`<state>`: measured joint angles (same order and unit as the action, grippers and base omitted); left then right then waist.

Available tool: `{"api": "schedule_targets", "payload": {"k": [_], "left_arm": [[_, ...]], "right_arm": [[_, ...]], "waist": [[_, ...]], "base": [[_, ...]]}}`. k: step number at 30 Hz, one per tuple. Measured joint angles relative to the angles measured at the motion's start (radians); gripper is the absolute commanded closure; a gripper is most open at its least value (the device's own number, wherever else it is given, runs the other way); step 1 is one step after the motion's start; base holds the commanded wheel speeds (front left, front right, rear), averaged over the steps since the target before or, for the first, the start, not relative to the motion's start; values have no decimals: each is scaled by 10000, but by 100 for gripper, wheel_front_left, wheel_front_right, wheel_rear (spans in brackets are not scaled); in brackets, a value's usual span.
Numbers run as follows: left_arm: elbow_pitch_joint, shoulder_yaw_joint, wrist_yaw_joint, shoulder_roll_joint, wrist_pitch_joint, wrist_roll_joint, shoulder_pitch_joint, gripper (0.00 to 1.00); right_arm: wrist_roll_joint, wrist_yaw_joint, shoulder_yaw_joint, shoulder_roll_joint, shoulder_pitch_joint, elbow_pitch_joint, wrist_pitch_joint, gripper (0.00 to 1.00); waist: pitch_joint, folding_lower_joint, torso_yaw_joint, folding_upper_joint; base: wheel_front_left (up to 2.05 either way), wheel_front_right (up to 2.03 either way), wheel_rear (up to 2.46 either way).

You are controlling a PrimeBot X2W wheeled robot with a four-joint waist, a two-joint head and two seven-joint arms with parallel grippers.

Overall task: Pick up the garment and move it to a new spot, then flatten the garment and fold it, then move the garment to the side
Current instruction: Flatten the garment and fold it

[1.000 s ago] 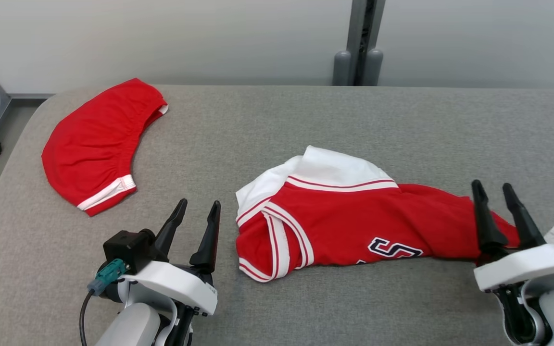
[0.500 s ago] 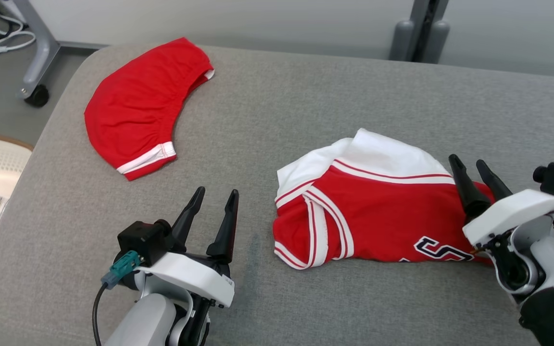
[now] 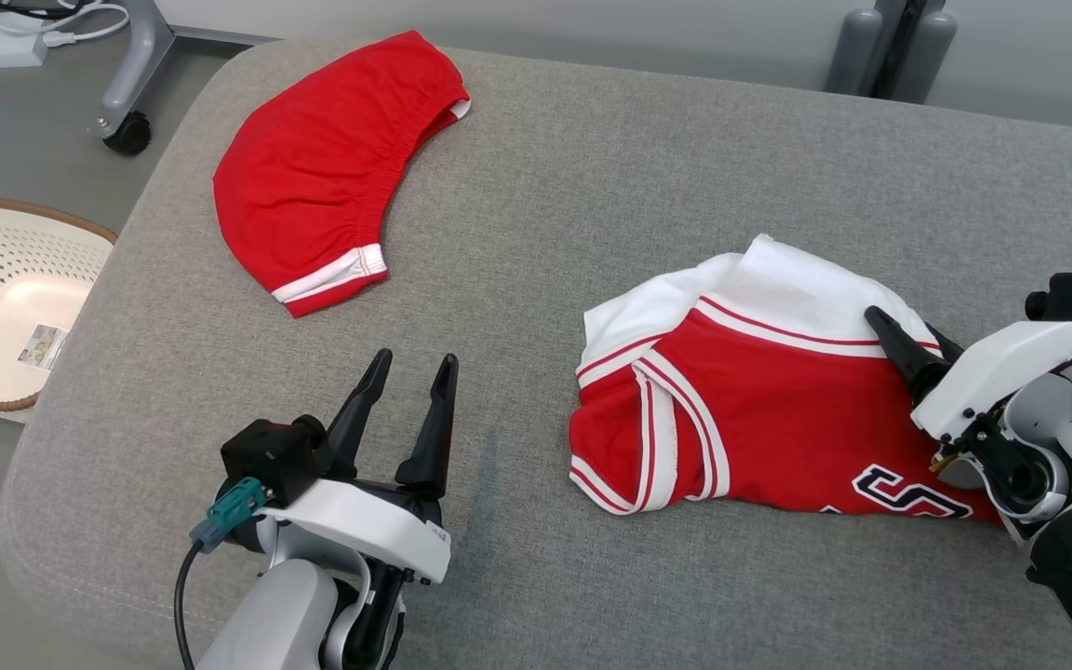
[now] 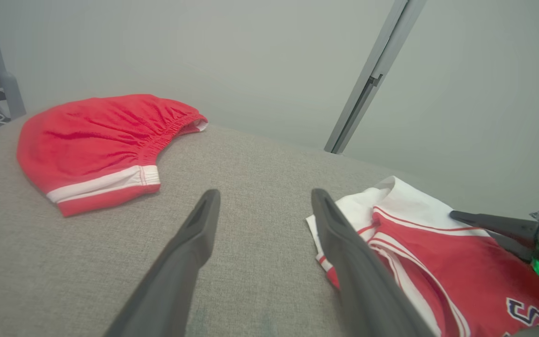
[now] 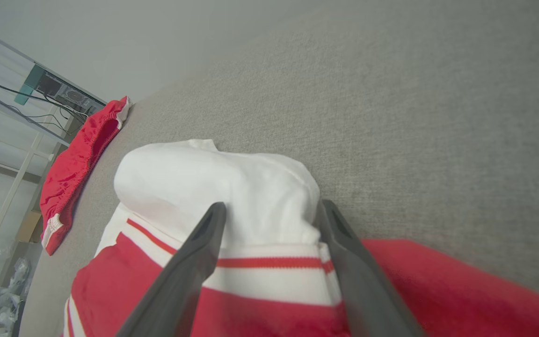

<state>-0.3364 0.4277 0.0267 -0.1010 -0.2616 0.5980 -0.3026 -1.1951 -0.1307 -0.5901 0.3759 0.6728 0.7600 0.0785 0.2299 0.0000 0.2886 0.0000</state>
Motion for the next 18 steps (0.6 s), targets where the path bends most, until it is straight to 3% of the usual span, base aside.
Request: {"api": "schedule_targets", "payload": {"k": [1,2,5,14,18], "left_arm": [[-12,-31,4,15,0,-8,3,0],[-19,-61,35,36,0,-15,5,0],[-63,-132,75,79,0,-65,23,0],[-236,-265,163,117,0,-155,36,0],[-313,-305,161,111,0,-157,108,0]], "right_arm": [[-109,2,-33,17,1,-17,12,35],[-240,2,-65,23,1,-29,105,58],[-539,2,-209,27,-1,-142,173,100],[-176,0,-974,366,-45,-1396,-1770,100],[259,2,-1835,587,-427,-2330,-2767,100]], "waist": [[-12,0,2,0],[-24,0,1,0],[-54,0,-21,0],[-254,0,-104,0],[-483,0,-193,0]], "base": [[0,0,0],[0,0,0],[0,0,0],[0,0,0],[0,0,0]]}}
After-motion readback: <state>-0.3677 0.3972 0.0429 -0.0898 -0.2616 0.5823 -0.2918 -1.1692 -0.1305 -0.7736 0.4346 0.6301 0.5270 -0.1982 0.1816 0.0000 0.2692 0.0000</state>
